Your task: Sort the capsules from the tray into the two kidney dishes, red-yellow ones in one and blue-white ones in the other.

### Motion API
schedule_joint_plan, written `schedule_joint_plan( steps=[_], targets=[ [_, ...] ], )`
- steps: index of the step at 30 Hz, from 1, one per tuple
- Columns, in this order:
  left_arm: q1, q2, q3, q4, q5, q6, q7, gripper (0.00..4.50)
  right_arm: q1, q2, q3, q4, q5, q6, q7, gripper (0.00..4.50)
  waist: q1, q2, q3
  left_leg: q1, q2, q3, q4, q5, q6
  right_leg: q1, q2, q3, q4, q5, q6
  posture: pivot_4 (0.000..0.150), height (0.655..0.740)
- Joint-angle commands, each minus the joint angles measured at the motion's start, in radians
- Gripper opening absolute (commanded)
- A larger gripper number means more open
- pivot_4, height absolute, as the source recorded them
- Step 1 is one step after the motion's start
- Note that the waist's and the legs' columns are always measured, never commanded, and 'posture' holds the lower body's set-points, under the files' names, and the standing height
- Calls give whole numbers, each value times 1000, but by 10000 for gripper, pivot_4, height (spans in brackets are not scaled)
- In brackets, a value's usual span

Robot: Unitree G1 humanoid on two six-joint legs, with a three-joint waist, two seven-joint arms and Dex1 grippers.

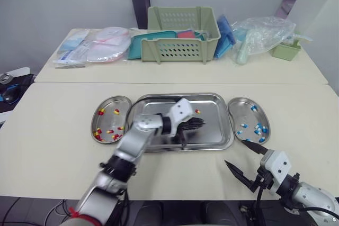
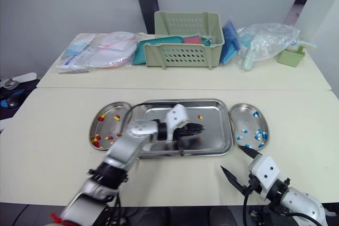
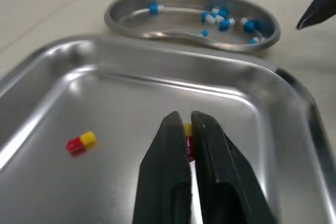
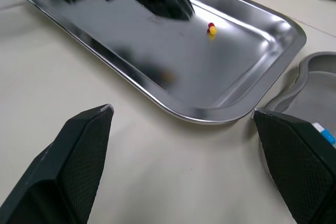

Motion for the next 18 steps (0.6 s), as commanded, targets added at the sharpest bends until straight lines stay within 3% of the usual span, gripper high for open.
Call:
schedule_joint_plan(
  steps=[1, 9, 13, 18],
  targets=[
    [67, 71, 101, -197, -77, 127, 32, 118, -32, -22, 14, -45, 26, -7, 33, 45000, 3, 1, -1, 0, 0, 0, 0, 0, 0, 1, 0, 0, 0, 0, 0, 1500, 7400],
    [271, 177, 409, -370, -171, 292, 194, 118, -194, -107, 103, -3, 84, 10, 179, 45000, 5, 0, 0, 0, 0, -1, 1, 0, 0, 1, 0, -1, 0, 0, 0, 1500, 7400],
    [372, 179, 553, -390, -196, 315, 271, 118, -302, -107, 156, 28, 112, 38, 222, 45000, 4, 0, 0, 0, 0, -1, 1, 0, 0, 1, 0, -1, 0, 0, 0, 1500, 7400],
    [433, 154, 623, -375, -192, 299, 370, 118, -383, -82, 211, 79, 108, 55, 234, 45000, 7, -2, 0, 0, 0, -1, 1, 0, 0, 1, -1, -1, 0, 0, 0, 1500, 7400]
  ],
)
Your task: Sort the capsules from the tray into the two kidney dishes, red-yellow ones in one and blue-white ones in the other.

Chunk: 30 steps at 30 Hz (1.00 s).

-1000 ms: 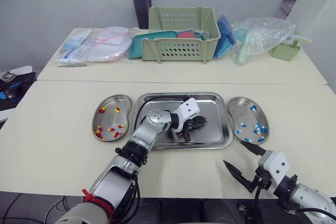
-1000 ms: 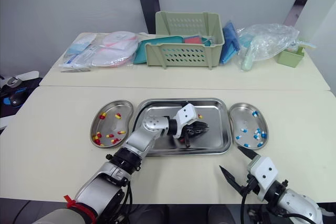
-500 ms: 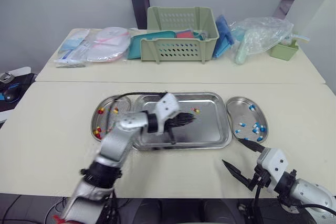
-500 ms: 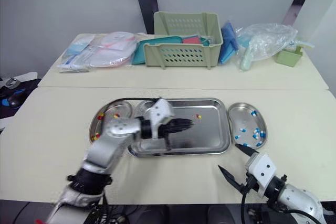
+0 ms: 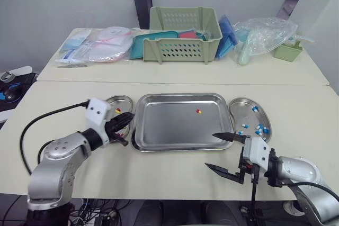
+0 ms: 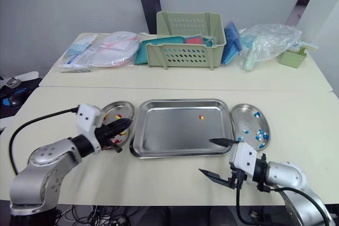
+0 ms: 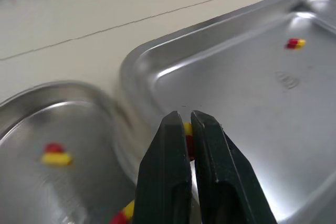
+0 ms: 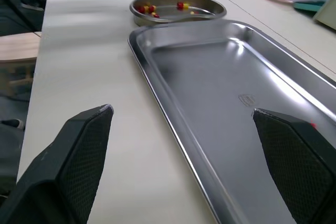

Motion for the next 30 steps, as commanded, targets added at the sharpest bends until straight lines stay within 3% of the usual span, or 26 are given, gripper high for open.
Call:
schedule_joint_plan(
  steps=[1, 13, 17, 25, 30],
  targets=[
    [17, -14, 47, -16, -5, -27, 63, 118, -36, 22, 39, 22, 5, 0, 7, 45000, 3, -1, 0, 0, 0, 0, 0, 0, 0, 0, 0, 0, 0, 0, 0, 1500, 7400],
    [41, -37, 89, 84, -40, -137, 120, 118, -52, 86, 99, 84, -42, -41, -22, 45000, 1, -1, 0, 0, 0, 0, 0, 0, 0, -1, 0, 0, 0, 0, 0, 1500, 7400],
    [51, -34, 98, 94, -54, -167, 116, 10913, -60, 91, 104, 80, -45, -32, -30, 45000, 1, -1, 0, 0, 0, 0, 0, 0, 0, -1, 0, 0, 0, 0, 0, 1500, 7400],
    [67, -35, 123, 80, -106, -210, 117, 37530, -62, 86, 105, 77, -43, -27, -36, 45000, 1, -1, 0, 0, 0, 0, 0, 0, 0, -1, 0, 0, 0, 0, 0, 1500, 7400],
    [92, -15, 180, 52, -152, -229, 106, 37530, -64, 81, 92, 67, -44, -29, -44, 45000, 1, -1, 0, 0, 0, 0, 0, 0, 0, -1, 0, 0, 0, 0, 0, 1500, 7400]
  ],
)
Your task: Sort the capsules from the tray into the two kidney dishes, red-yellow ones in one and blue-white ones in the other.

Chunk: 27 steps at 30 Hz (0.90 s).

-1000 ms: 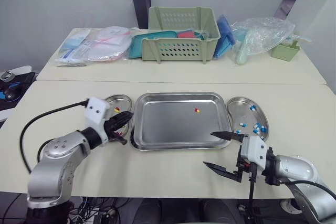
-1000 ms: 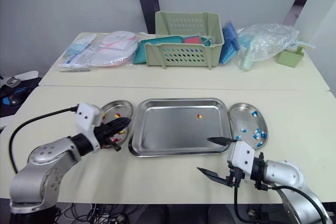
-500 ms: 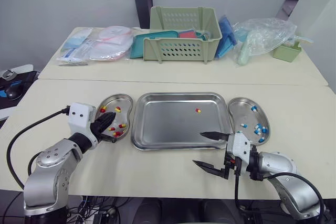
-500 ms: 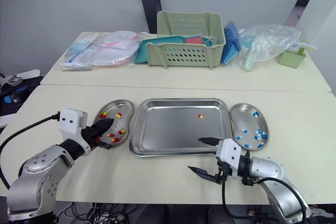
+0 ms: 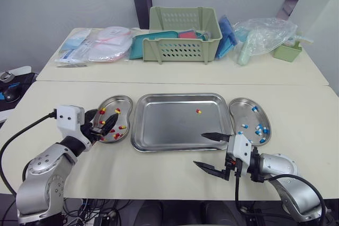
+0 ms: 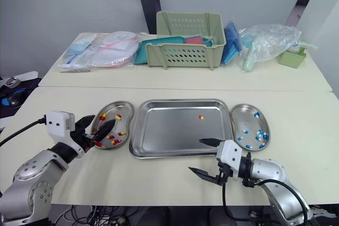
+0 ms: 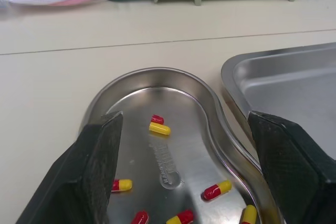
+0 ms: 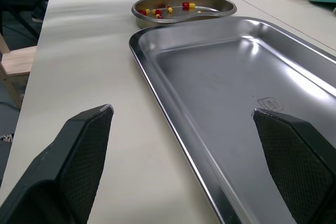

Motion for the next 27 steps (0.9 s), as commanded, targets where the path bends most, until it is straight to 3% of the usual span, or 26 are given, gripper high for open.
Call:
schedule_joint_plan(
  steps=[1, 10, 12, 14, 20, 27],
  targets=[
    [14, 29, 79, -57, -53, -28, -13, 37530, -4, -6, -24, -42, 6, -10, -10, 45000, 0, 0, 0, 0, 0, 0, 0, 0, 0, 0, 0, 0, 0, 0, 0, 1500, 7400],
    [102, 84, 245, 109, -6, -201, -37, 37530, 129, -97, -271, -128, 101, 47, -34, 45000, 1, 0, 0, 0, 0, 1, -1, 0, 0, 0, 0, 0, -1, 0, 0, 1500, 7400],
    [153, 103, 279, 173, -13, -226, -82, 41144, 186, -132, -371, -117, 124, 49, -13, 45000, 0, 0, 0, 0, 0, 1, -1, 0, 0, 0, 0, 0, -1, 0, 0, 1500, 7400],
    [204, 121, 309, 235, -26, -248, -135, 44664, 238, -168, -461, -86, 138, 39, 19, 45000, 0, -1, 0, 0, 0, 1, -1, 0, 0, 0, 0, 0, -1, 0, 0, 1500, 7400],
    [359, 173, 343, 445, 18, -373, -263, 44664, 280, -278, -682, 138, 162, 10, 140, 45000, -4, -1, 0, 1, 0, 3, -1, 0, 0, 0, 0, 2, -1, 0, 0, 1500, 7400],
    [409, 150, 332, 465, 6, -424, -269, 44664, 227, -327, -727, 291, 158, 12, 189, 45000, 1, -2, 0, 1, 0, 3, -1, 0, 0, 1, -1, 1, -1, 0, 0, 1500, 7400]
  ],
)
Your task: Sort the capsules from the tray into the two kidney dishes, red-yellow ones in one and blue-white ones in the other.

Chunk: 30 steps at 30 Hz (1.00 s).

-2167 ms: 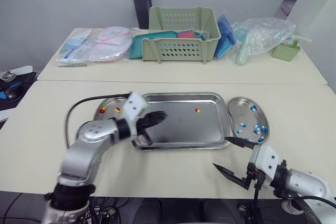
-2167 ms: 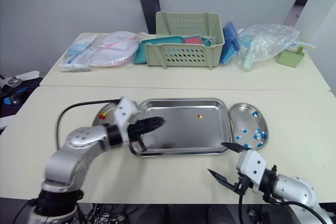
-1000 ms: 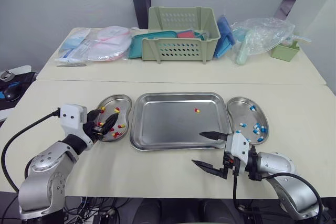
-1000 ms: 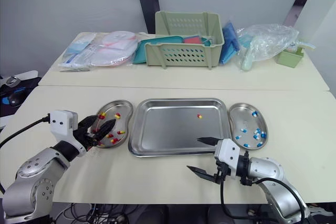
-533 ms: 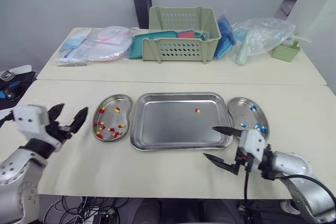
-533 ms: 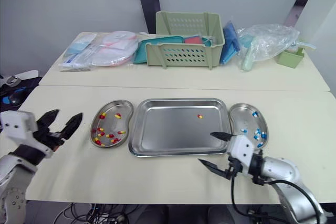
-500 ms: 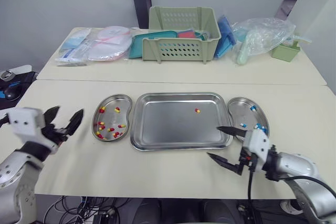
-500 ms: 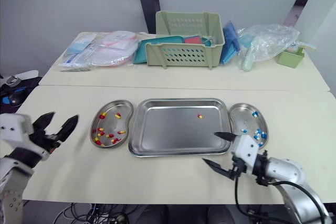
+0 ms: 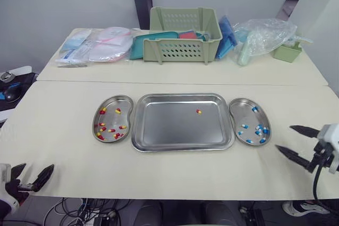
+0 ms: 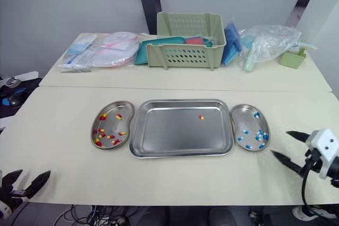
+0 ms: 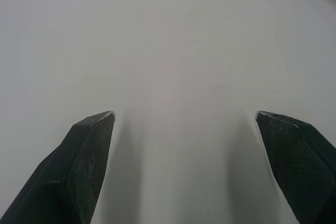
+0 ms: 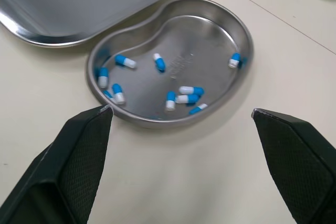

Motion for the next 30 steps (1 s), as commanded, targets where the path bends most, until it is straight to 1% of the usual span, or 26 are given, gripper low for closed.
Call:
schedule_joint_plan(
  steps=[1, 11, 30],
  targets=[
    [18, -6, 21, -35, -15, -27, -4, 44664, -18, -22, -19, 13, -2, -23, 31, 45000, 0, 0, 0, 0, 0, 0, 0, 0, 0, 0, 0, 0, 0, 0, 0, 1500, 7400],
    [29, -21, -6, -98, -25, -14, 2, 44664, -52, -15, 32, 30, -50, -57, 46, 45000, -2, 0, 0, 0, 0, 0, 0, 0, 0, 0, 0, 0, 0, 0, 0, 1500, 7400],
    [36, -18, -41, -138, -20, -14, -31, 44664, -54, -12, 42, 16, -51, -65, 42, 45000, -2, 0, 0, 0, 0, 0, 0, 0, 0, 0, 0, 0, 0, 0, 0, 1500, 7400]
  ],
)
